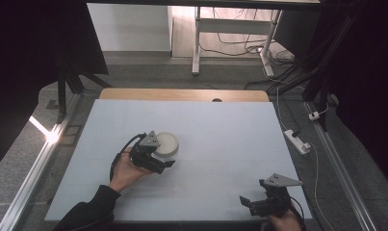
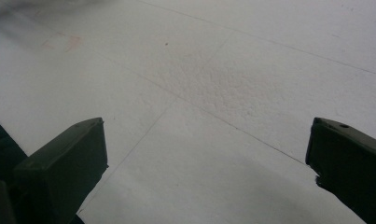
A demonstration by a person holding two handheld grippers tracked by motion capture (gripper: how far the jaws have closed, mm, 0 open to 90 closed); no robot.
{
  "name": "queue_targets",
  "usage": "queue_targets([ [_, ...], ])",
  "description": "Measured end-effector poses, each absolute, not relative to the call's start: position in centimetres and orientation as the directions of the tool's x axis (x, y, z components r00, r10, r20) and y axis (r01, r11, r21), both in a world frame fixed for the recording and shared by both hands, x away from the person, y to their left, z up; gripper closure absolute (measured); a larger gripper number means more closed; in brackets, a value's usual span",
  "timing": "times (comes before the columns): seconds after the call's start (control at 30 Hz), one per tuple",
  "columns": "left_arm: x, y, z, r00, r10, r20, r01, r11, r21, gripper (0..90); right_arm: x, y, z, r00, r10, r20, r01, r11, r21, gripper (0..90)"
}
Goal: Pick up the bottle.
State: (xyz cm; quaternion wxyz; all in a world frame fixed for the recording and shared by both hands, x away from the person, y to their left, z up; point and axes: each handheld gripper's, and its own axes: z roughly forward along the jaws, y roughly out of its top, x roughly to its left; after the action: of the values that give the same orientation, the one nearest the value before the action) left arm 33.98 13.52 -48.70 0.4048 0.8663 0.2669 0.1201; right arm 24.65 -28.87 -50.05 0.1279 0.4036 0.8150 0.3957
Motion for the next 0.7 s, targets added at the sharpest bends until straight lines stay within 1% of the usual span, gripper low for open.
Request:
queue_targets([
  [0.7,34.1,11.2,-46.3,0.863,0.505,-0.018,0.335,-0.545,0.769,7.3,24.6,-28.9,-50.1,-0.641,0.759,0.111,0.555,0.36,0.75,0.0],
])
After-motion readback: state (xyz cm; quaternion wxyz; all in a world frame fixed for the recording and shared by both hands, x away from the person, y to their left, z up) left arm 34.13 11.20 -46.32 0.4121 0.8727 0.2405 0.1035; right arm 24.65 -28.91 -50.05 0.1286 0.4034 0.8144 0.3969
